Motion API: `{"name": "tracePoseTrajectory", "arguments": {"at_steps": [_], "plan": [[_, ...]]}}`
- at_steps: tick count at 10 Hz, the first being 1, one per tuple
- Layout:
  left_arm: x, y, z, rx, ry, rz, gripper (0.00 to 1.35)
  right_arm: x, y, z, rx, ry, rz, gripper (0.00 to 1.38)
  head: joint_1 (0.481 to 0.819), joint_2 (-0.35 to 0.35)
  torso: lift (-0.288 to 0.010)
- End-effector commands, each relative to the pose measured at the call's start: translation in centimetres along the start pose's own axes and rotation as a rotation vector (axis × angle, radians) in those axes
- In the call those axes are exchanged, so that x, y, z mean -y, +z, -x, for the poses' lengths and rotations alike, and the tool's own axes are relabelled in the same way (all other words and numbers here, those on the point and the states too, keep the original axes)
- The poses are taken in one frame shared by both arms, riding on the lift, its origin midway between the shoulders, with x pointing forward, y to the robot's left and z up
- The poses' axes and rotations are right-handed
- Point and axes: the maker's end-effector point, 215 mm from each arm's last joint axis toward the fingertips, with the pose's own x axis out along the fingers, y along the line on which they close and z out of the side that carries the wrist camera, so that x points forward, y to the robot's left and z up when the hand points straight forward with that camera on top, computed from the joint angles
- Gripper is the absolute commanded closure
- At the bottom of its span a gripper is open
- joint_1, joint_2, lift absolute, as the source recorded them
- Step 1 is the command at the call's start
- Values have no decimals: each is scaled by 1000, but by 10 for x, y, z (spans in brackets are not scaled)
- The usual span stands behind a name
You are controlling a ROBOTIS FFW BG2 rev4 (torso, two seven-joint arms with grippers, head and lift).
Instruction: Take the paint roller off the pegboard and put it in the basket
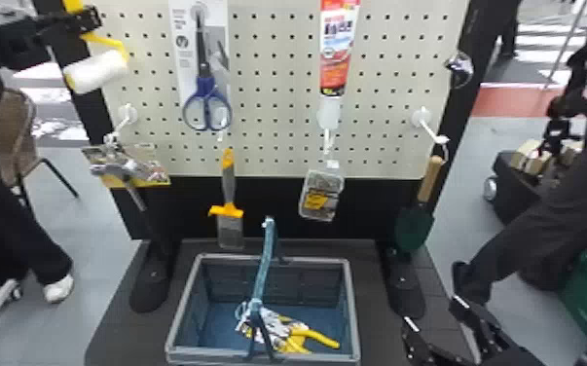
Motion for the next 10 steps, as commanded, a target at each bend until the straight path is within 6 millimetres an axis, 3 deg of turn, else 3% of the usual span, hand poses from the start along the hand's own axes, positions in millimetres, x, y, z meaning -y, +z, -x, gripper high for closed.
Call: {"name": "tracePoseTrajectory", "arguments": {"at_steps": [1, 7, 10], "plan": [[1, 4, 0, 6, -1, -7, 1222, 0, 0, 0, -1, 1, 0, 498, 549, 0, -100], [3, 11, 5, 19, 10, -24, 1222, 0, -1, 0, -5, 2, -1, 498, 549, 0, -100], [17, 47, 15, 47, 36, -121, 1222, 0, -2, 1, -9, 3, -3, 498, 549, 0, -100]]}}
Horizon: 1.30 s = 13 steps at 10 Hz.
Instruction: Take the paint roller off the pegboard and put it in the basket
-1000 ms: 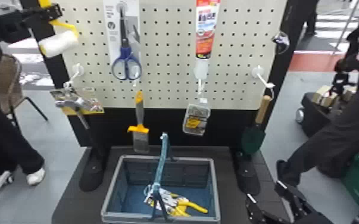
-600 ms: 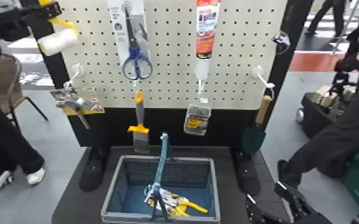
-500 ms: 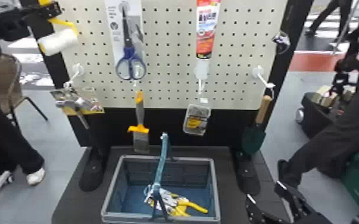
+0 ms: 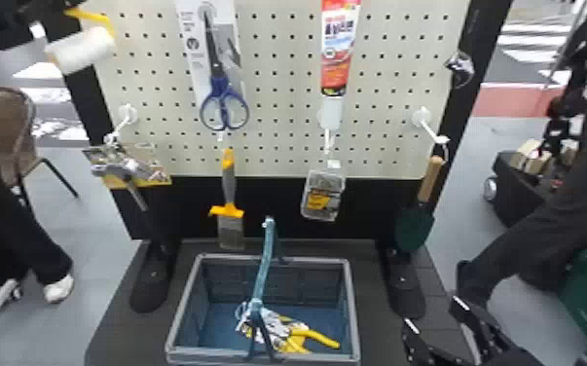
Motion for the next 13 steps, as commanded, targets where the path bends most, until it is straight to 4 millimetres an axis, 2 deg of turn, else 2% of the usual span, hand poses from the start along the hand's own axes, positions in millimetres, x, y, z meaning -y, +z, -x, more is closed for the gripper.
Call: {"name": "tracePoseTrajectory", "arguments": {"at_steps": [1, 4, 6, 8, 11, 13], "plan": [[8, 13, 5, 11, -1, -29, 1222, -1, 0, 0, 0, 2, -1, 498, 549, 0, -100], [32, 17, 30, 50, 47, -45, 1222, -1, 0, 1, -2, 3, -3, 498, 549, 0, -100], [40, 5, 54, 68, 87, -19, 1222, -1, 1, 2, -1, 4, -1, 498, 549, 0, -100], [59, -1, 82, 105, 143, 14, 1222, -1, 0, 2, -4, 4, -1, 498, 549, 0, -100], [89, -23, 108, 166, 182, 105, 1222, -3, 1, 4, -6, 5, 4, 498, 549, 0, -100], [106, -52, 120, 181, 210, 202, 1222, -4, 0, 5, -9, 3, 7, 498, 549, 0, -100]]}}
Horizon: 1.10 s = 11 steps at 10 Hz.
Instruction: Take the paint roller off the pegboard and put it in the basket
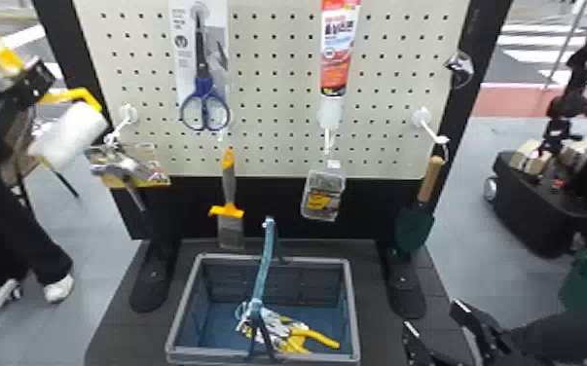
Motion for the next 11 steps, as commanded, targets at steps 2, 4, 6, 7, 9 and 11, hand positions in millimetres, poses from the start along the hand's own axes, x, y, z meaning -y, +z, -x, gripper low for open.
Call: {"name": "tracePoseTrajectory", "arguments": {"at_steps": [2, 4, 6, 7, 9, 11], "plan": [[20, -36, 17, 9, 4, 137, 1222, -1, -1, 1, -1, -3, -6, 498, 549, 0, -100], [30, -61, 28, -3, 19, 208, 1222, -1, 0, 1, 2, -5, -10, 498, 549, 0, -100], [34, -95, 34, -33, 39, 286, 1222, -1, 0, 1, 3, -5, -12, 498, 549, 0, -100], [36, -108, 34, -41, 41, 309, 1222, -1, 0, 1, 4, -6, -14, 498, 549, 0, -100], [36, -147, 34, -59, 49, 395, 1222, -2, 0, 1, 4, -5, -14, 498, 549, 0, -100], [45, -184, 40, -84, 46, 499, 1222, -2, 0, 1, 4, -5, -14, 498, 549, 0, -100]]}}
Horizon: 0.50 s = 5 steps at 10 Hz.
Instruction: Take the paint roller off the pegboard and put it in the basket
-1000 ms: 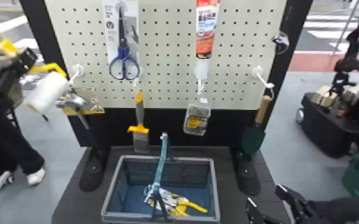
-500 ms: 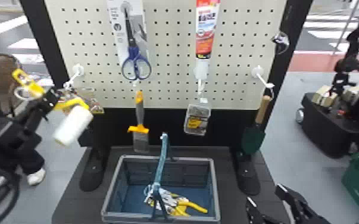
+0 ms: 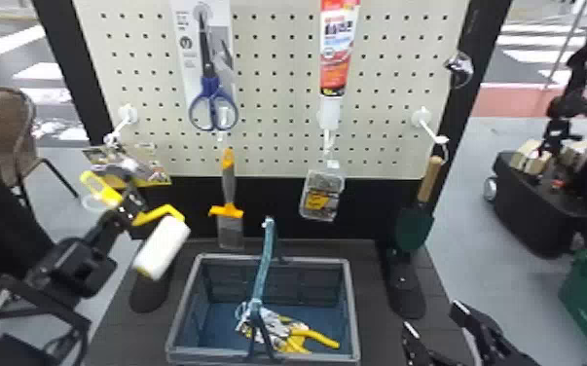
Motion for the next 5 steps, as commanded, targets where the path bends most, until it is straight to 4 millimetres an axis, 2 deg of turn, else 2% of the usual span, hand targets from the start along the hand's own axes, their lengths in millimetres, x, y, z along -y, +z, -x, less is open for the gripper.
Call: {"name": "tracePoseTrajectory", "arguments": {"at_steps": [1, 3, 5], "plan": [[-5, -24, 3, -31, -1, 47, 1222, 0, 1, 0, 1, 1, -1, 498, 549, 0, -100], [-13, -67, -3, -75, -46, 133, 1222, 0, 0, 0, 1, 2, -1, 498, 549, 0, -100], [-15, -100, -14, -126, -54, 178, 1222, 0, 3, -1, 10, 2, 3, 498, 549, 0, -100]]}}
